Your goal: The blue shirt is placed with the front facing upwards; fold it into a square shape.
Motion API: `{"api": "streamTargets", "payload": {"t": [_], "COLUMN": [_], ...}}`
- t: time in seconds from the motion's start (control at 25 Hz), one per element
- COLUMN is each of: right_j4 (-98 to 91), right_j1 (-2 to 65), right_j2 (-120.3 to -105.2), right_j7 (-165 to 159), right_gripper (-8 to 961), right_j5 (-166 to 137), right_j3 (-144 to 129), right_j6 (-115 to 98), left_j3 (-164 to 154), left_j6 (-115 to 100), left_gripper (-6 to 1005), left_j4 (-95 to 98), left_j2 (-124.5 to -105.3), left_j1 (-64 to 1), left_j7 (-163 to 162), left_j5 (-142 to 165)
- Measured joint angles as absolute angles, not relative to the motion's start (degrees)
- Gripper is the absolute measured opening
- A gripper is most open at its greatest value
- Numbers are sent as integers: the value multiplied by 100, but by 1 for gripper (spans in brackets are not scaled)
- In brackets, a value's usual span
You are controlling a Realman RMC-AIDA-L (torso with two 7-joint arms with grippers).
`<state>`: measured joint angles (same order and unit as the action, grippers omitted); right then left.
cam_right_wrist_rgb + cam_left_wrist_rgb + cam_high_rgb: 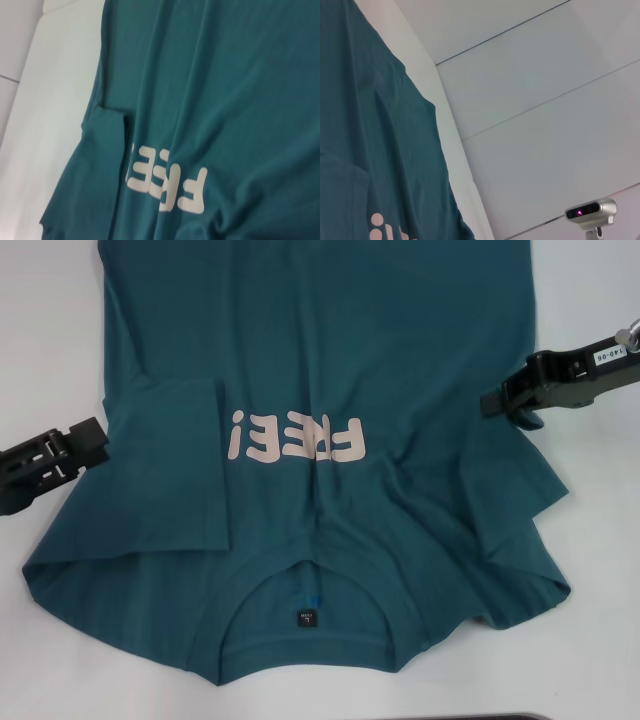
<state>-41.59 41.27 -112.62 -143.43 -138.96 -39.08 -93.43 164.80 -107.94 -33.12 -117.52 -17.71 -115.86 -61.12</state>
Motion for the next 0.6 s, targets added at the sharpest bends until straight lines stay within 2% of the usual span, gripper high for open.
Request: {"api": "streamTargets", "payload": {"t": [0.6], "right_j4": [-3859], "right_j1": [4124], "right_j2": [-11253], "right_j7": [-14420], "right_gripper": [34], "right_j5": [-13968], "right_j3": [-3856], "right_j6": [-8911], "left_j3": [16480], "left_j6": [-10756], "left_gripper": [627], "left_j4": [-3304], "left_j2": [-11759], "left_j1": [-1771], "left_j7": [-11600], "left_j5": [-6118]}}
